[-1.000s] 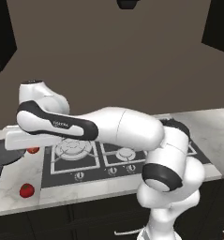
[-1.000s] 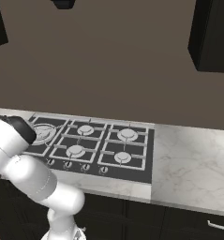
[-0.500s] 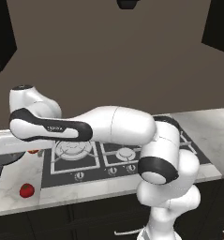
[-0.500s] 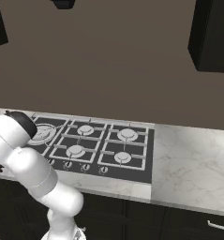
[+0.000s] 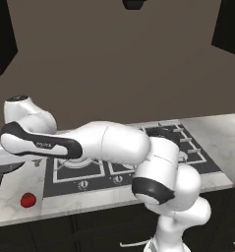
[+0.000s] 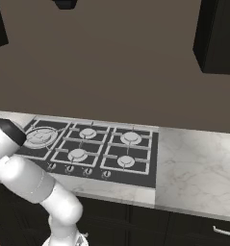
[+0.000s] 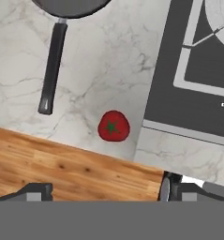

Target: Place the pan on the rear right burner on the stove. Then place the tomato and the onion in the pan and turn on the rear right burner.

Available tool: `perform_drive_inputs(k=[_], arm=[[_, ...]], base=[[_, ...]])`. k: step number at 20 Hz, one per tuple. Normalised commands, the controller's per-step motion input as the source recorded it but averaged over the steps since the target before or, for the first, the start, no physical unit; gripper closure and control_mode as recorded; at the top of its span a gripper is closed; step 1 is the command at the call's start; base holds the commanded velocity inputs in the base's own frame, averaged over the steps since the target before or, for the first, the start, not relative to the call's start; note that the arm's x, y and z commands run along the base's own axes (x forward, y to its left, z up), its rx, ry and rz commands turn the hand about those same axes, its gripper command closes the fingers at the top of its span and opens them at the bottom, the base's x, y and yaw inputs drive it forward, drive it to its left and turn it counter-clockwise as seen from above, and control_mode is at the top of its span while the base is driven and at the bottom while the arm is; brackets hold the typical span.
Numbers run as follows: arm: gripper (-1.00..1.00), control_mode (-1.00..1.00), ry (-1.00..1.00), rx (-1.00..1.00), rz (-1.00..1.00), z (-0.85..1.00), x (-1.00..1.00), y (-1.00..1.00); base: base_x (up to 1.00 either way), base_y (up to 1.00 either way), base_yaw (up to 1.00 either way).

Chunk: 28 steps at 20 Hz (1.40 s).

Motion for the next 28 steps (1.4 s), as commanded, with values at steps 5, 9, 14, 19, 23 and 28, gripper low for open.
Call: perform_drive_inputs(k=[5, 9, 14, 19, 23, 28], arm=[[-1.0, -1.0, 0.0, 0.01, 0.07, -0.19, 0.13, 0.31], [-1.0, -1.0, 0.0, 0.0, 0.08, -0.21, 0.15, 0.41], [-1.0, -1.0, 0.0, 0.0, 0.07, -0.28, 0.22, 0.39], [-1.0, -1.0, 0.0, 0.0, 0.06, -0.27, 0.18, 0.36], [-1.0, -1.0, 0.0, 0.0, 0.05, -0.34, 0.11, 0.38], [-1.0, -1.0, 0.0, 0.0, 0.03, -0.3, 0.17, 0.23]], base=[[0.0, 0.0, 0.0], [0.0, 0.0, 0.0], [0.0, 0.0, 0.0], [0.0, 0.0, 0.0], [0.0, 0.0, 0.0], [0.0, 0.0, 0.0]])
